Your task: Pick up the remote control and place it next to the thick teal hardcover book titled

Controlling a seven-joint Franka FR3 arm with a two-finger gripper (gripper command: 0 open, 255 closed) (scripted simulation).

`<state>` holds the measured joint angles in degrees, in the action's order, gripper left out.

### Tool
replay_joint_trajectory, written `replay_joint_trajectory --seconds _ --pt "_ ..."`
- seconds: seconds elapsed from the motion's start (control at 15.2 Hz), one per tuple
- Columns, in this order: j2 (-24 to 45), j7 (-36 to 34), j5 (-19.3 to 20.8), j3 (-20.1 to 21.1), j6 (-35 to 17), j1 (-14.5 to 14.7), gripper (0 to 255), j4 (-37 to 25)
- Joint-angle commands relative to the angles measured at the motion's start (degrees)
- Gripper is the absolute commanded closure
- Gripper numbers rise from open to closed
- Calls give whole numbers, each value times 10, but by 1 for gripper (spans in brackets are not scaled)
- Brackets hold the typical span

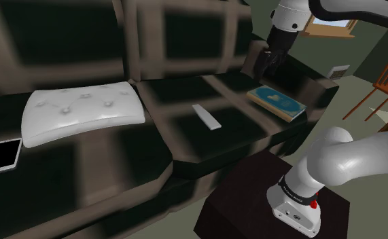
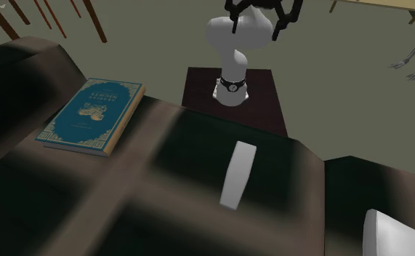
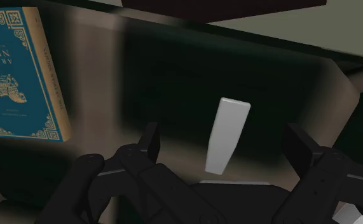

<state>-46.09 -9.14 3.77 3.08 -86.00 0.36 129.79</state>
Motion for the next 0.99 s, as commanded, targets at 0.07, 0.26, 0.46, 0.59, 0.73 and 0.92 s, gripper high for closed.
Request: replay_joint_trajectory --seconds 0.07,0.26,0.46,0.59,0.73,0.92 --pt "11 -4 -2 0 -18 -1 0 9" --pt "46 -17 -6 -1 -72 -6 0 32" --pt "89 -30 -10 -1 -126 -11 0 49" --pt "120 -38 -12 -2 -162 -13 0 56" --pt "154 -45 -15 -2 -196 -16 0 60" --pt "208 -56 -18 -3 -247 -20 0 60"
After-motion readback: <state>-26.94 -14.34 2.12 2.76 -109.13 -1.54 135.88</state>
